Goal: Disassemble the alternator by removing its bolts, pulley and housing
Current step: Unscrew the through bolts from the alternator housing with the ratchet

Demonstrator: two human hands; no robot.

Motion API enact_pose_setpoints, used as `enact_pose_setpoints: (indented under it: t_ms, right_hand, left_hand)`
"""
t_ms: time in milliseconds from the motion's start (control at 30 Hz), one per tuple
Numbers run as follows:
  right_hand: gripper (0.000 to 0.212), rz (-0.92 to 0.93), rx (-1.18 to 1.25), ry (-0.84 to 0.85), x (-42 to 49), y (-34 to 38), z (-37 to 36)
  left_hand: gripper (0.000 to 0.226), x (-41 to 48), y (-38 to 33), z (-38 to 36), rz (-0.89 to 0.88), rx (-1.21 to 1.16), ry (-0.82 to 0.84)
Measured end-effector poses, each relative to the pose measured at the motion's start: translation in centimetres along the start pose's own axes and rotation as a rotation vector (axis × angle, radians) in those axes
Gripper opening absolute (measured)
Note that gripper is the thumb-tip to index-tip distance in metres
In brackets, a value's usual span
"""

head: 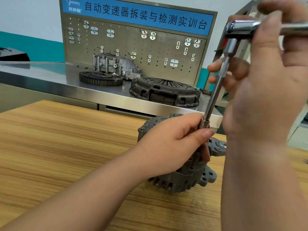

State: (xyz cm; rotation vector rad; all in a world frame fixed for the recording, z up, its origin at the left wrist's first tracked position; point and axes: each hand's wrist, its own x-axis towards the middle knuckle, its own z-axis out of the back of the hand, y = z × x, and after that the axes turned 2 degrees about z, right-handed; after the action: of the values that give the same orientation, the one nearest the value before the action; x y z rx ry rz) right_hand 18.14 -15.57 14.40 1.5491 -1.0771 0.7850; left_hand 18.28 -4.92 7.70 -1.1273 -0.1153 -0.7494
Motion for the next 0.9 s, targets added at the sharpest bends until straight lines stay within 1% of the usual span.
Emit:
enact_pose_setpoints:
  t_ms: [33, 67, 133, 167, 233, 267, 367, 400, 467, 600, 733, 833, 900]
  right_hand:
    - [0.015, 0.097, -0.115, 0.024, -0.1, -0.2, 0.0]
    - [0.020, 0.155, -0.191, 0.043, -0.2, -0.4, 0.0]
    - [0.030, 0.163, -0.228, 0.043, -0.3, -0.4, -0.1]
    - [0.030, 0.123, -0.192, 0.031, -0.3, -0.3, -0.2]
    - [0.021, -0.017, -0.034, -0.007, -0.3, 0.1, -0.3]
    - [0.019, -0.115, 0.088, -0.021, -0.2, 0.3, -0.3]
    - [0.025, -0.417, 0.491, -0.035, 0.2, 0.6, 0.0]
    - [0.027, -0.478, 0.573, -0.034, 0.3, 0.7, 0.1]
    - [0.028, -0.528, 0.634, -0.027, 0.5, 0.8, 0.1]
    - [0.033, -0.541, 0.630, 0.025, 0.6, 0.9, 0.0]
    - [0.038, -0.691, 0.601, 0.072, 1.3, 0.7, -0.4]
    - [0.038, -0.779, 0.419, 0.122, 1.3, 0.6, -0.9]
    - [0.034, -0.755, 0.210, 0.166, 0.9, 0.7, -0.9]
  left_hand:
    - [0.032, 0.0, 0.0, 0.0, 0.001, 0.004, 0.000]
    - [0.034, 0.0, 0.0, -0.1, 0.005, 0.006, -0.001]
    - [0.035, 0.0, 0.0, -0.2, 0.013, -0.004, -0.006]
    - [0.035, 0.0, 0.0, -0.2, 0.014, -0.010, -0.010]
    - [0.035, 0.0, 0.0, -0.2, 0.013, -0.022, -0.016]
    - [0.034, 0.0, 0.0, -0.2, 0.009, -0.027, -0.015]
    - [0.029, 0.0, 0.1, -0.1, -0.004, -0.018, -0.005]
    - [0.027, 0.0, 0.2, -0.1, -0.012, -0.002, -0.004]
    - [0.026, 0.0, 0.4, -0.2, -0.027, 0.016, -0.004]
    - [0.024, 0.0, 0.7, -0.3, -0.027, -0.078, -0.006]
    - [0.024, 0.1, 0.9, -0.2, -0.033, -0.114, -0.037]
    - [0.023, 0.1, 0.6, -0.4, -0.028, -0.149, -0.085]
    - [0.023, 0.0, 0.4, -0.3, -0.044, -0.176, -0.136]
